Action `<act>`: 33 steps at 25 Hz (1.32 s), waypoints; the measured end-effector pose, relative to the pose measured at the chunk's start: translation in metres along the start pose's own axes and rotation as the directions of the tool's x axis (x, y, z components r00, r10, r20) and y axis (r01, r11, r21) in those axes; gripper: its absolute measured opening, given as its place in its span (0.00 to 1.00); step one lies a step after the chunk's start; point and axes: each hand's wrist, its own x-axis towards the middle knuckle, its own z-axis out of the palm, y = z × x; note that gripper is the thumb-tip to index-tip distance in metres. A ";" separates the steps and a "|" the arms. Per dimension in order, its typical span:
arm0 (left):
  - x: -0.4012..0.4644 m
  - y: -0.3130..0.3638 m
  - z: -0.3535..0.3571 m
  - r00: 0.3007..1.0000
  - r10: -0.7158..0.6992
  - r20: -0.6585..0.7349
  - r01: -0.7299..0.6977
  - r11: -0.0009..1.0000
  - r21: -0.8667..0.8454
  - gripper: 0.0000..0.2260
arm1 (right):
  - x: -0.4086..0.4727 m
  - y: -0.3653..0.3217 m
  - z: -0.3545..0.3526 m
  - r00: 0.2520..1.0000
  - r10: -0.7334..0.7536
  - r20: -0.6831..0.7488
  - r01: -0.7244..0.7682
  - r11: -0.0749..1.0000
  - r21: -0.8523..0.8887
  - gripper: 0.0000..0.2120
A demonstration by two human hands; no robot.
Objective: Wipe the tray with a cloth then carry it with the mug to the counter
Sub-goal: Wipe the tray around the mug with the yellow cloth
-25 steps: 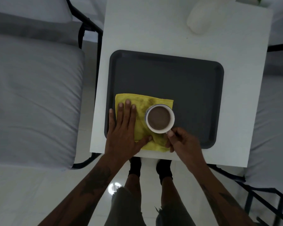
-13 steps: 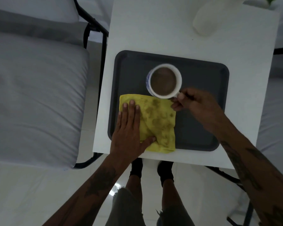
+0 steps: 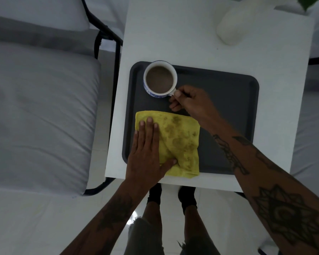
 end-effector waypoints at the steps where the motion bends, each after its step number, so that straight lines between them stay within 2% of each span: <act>1: 0.000 0.000 -0.001 1.000 -0.001 0.003 0.001 1.000 -0.001 0.48 | 0.000 -0.001 0.000 1.000 -0.003 0.012 0.003 1.000 0.002 0.07; 4: 0.001 0.004 -0.004 1.000 -0.007 -0.010 0.007 1.000 -0.002 0.48 | -0.001 -0.008 -0.009 0.997 0.015 0.081 -0.019 0.999 0.045 0.08; 6: 0.000 0.008 -0.005 0.998 -0.006 -0.066 0.004 0.999 -0.040 0.45 | -0.009 -0.004 -0.022 1.000 0.007 0.026 -0.008 0.999 0.041 0.11; 8: -0.001 0.010 -0.004 0.990 0.044 -0.135 -0.054 0.996 -0.070 0.39 | -0.037 0.016 -0.034 0.966 -0.211 -0.150 0.172 0.956 -0.236 0.10; 9: 0.000 0.008 -0.004 0.986 0.080 -0.147 -0.091 0.994 -0.068 0.37 | -0.057 0.033 -0.034 0.923 -0.352 -0.154 0.263 0.870 -0.416 0.10; 10: 0.002 0.004 -0.003 0.985 0.111 -0.135 -0.119 0.992 -0.050 0.36 | -0.079 0.050 -0.029 0.892 -0.445 -0.083 0.328 0.762 -0.558 0.11; 12: 0.006 -0.004 -0.002 0.986 0.152 -0.074 -0.150 0.988 0.024 0.37 | -0.109 0.085 -0.010 0.865 -0.487 0.125 0.424 0.571 -0.703 0.17; 13: 0.009 -0.006 -0.001 0.985 0.165 -0.051 -0.162 0.985 0.063 0.38 | -0.115 0.099 -0.006 0.851 -0.489 0.192 0.462 0.522 -0.718 0.18; 14: 0.012 -0.007 0.001 0.983 0.177 -0.042 -0.172 0.980 0.098 0.38 | -0.115 0.107 -0.009 0.841 -0.505 0.193 0.474 0.516 -0.713 0.19; 15: 0.015 -0.007 0.002 0.982 0.185 -0.043 -0.178 0.976 0.125 0.39 | -0.110 0.112 -0.019 0.838 -0.533 0.122 0.447 0.541 -0.712 0.20; 17: 0.018 -0.003 0.008 0.982 0.176 -0.063 -0.166 0.976 0.144 0.40 | -0.100 0.124 -0.055 0.829 -0.528 -0.184 0.238 0.630 -0.739 0.23; 18: 0.019 0.001 0.012 0.982 0.171 -0.077 -0.160 0.977 0.139 0.40 | -0.098 0.132 -0.078 0.812 -0.478 -0.336 0.104 0.684 -0.722 0.25; 19: 0.020 0.005 0.016 0.980 0.176 -0.089 -0.163 0.977 0.137 0.41 | -0.097 0.141 -0.096 0.797 -0.427 -0.428 0.013 0.720 -0.694 0.27; 21: 0.025 0.014 0.024 0.969 0.223 -0.108 -0.203 0.965 0.167 0.41 | -0.096 0.159 -0.116 0.809 -0.404 -0.428 -0.015 0.713 -0.701 0.27; 25: 0.060 0.051 0.038 0.958 0.239 -0.158 -0.196 0.949 0.248 0.40 | -0.085 0.179 -0.119 0.787 -0.499 -0.362 0.036 0.624 -0.781 0.24; 33: 0.163 0.133 0.040 0.936 0.242 -0.256 -0.180 0.953 0.243 0.36 | -0.082 0.187 -0.122 0.741 -0.543 -0.395 0.078 0.654 -0.752 0.23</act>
